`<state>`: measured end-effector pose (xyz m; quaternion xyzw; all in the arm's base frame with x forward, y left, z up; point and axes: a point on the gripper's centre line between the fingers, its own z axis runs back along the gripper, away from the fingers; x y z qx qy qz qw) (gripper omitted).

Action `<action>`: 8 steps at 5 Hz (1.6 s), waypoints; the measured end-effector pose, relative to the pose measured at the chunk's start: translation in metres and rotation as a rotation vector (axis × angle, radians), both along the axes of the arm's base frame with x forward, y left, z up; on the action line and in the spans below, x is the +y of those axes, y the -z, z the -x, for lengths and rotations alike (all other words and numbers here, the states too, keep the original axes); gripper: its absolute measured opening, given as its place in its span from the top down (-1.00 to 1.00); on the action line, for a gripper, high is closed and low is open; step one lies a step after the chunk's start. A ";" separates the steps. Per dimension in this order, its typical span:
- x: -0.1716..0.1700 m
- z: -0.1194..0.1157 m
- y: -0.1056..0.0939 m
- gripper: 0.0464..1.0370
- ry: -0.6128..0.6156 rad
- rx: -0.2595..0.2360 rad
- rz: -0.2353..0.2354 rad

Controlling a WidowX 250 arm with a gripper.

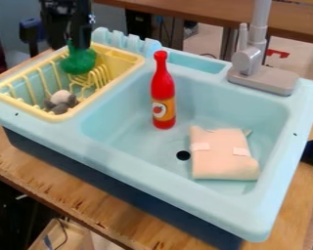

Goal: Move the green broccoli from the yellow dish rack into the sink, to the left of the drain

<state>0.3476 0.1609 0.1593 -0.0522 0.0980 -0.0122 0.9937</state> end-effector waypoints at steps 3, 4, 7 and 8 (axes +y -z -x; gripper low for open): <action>0.000 -0.002 0.003 0.41 0.013 -0.003 0.003; -0.003 -0.001 0.000 0.42 0.020 -0.026 0.009; -0.044 0.023 -0.070 0.52 0.060 -0.180 -0.034; -0.068 0.043 -0.077 0.52 0.118 -0.178 -0.035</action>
